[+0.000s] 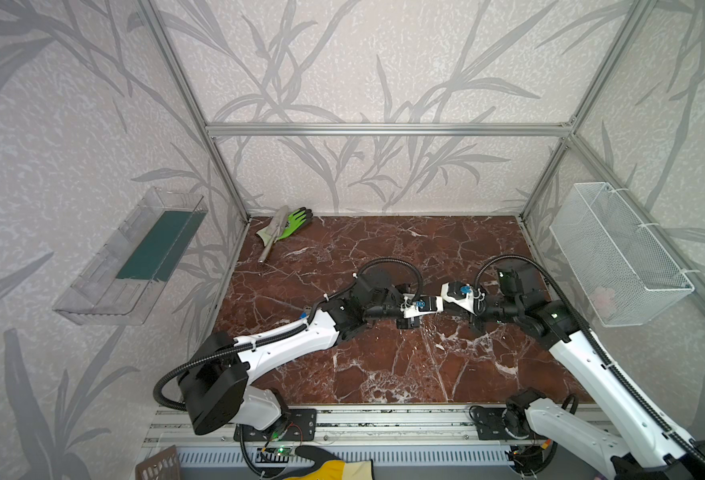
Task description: Put the keys on the keyring
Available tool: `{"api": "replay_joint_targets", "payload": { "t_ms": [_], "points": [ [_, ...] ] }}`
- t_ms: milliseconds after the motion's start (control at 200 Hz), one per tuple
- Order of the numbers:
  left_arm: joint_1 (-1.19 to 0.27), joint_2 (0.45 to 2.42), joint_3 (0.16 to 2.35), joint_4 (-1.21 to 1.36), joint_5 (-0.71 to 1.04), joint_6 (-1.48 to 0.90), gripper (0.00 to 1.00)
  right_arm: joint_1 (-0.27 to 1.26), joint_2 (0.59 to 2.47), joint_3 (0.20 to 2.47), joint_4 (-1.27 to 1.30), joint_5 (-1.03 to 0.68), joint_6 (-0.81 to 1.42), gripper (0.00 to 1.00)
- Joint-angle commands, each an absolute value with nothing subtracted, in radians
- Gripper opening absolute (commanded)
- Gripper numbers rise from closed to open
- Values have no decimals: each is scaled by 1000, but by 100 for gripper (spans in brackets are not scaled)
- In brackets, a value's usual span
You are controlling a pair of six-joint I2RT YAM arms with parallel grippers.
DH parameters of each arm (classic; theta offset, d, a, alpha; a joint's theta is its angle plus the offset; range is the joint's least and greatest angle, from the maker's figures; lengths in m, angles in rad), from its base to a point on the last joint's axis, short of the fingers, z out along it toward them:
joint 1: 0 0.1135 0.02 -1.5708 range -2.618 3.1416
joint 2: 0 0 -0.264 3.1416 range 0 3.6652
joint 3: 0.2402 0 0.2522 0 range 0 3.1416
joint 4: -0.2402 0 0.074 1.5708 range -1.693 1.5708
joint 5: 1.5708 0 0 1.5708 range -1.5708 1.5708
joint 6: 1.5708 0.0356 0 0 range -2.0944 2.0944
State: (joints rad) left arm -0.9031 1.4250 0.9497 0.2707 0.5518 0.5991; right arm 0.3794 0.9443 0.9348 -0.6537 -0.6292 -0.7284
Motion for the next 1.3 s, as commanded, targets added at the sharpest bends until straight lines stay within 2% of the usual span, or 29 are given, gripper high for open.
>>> {"api": "replay_joint_targets", "payload": {
  "t_ms": [0,85,310,495,795,1294],
  "points": [
    [-910,1434,973,331,591,554,0,382,899,910,-569,-625,-707,19],
    [-890,1428,950,400,621,476,0,378,845,856,-492,-576,-694,28],
    [-830,1436,884,666,732,230,0,332,717,716,-270,-613,-568,29],
    [-822,1452,863,772,773,142,0,314,678,663,-164,-670,-485,25],
    [-822,1466,861,793,796,120,0,315,695,655,-34,-783,-412,17],
    [-824,1473,868,767,816,137,0,315,712,653,3,-827,-412,10]
  ]
}}
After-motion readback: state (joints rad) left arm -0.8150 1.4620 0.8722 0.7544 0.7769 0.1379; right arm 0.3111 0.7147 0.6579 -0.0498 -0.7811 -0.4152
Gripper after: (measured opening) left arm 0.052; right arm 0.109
